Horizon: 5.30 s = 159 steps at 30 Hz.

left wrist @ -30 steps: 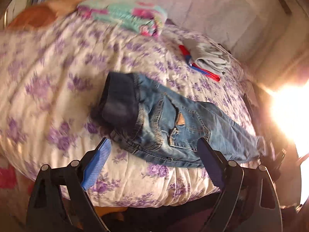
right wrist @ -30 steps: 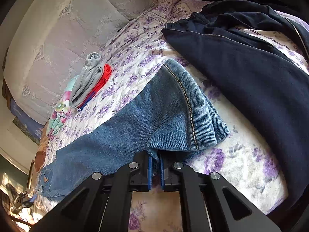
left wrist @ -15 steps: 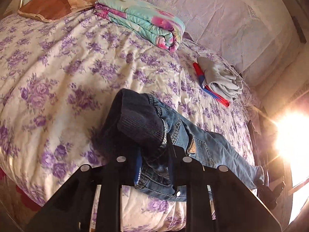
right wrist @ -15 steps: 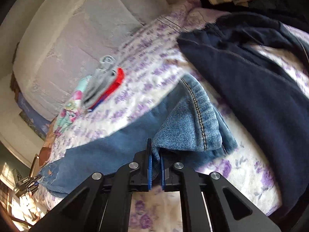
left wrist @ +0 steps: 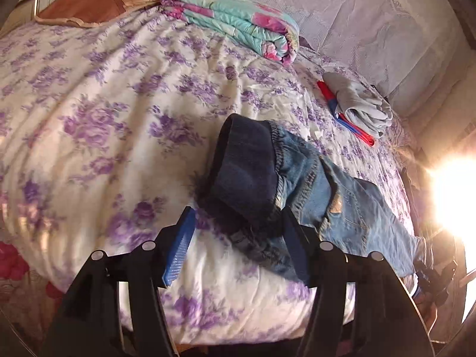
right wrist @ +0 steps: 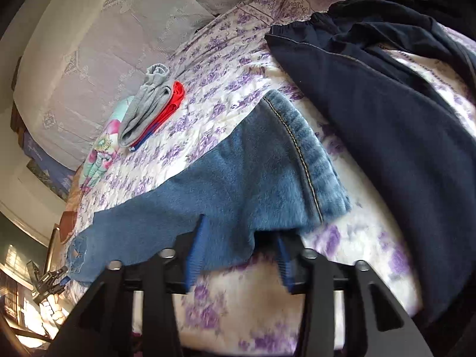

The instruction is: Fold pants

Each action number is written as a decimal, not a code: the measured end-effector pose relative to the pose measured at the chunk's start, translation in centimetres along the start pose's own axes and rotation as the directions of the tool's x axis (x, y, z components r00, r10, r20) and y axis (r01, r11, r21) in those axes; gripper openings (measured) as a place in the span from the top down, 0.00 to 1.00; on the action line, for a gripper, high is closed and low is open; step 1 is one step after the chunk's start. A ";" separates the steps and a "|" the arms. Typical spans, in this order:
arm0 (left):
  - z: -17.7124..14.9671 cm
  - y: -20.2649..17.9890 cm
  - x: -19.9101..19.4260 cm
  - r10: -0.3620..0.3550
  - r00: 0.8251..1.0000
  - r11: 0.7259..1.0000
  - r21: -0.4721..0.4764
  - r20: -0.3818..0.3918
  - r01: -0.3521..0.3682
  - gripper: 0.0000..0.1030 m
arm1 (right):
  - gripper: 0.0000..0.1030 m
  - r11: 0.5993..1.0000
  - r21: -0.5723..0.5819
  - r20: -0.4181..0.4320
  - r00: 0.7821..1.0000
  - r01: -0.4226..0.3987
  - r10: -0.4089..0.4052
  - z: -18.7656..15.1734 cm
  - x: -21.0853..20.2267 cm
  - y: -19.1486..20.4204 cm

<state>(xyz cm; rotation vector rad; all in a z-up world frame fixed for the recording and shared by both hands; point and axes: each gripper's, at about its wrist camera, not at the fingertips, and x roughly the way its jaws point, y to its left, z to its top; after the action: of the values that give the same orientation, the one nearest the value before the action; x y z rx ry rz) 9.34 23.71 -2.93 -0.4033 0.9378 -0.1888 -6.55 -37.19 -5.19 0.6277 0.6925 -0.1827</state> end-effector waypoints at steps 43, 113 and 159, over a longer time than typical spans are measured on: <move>-3.9 -13.2 6.5 0.053 0.989 0.900 0.435 -0.138 0.013 0.38 | 0.87 0.791 -0.122 -0.760 0.569 -0.600 0.315 1.3 30.3 31.1; -6.6 -12.8 2.7 -0.028 0.996 0.955 0.297 0.082 0.002 0.15 | 0.72 0.691 -0.695 -0.103 0.979 -0.197 0.175 -12.1 11.7 25.9; -7.2 -12.9 2.9 -0.053 0.994 0.949 0.313 0.093 0.022 0.07 | 0.85 0.682 -0.637 -0.208 0.932 -0.360 0.297 -7.3 6.8 28.3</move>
<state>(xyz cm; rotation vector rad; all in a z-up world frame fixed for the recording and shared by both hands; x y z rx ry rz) 5.41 9.21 -3.48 -0.1362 0.7855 -0.3439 4.82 -9.82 -0.37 0.0483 0.6597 0.4330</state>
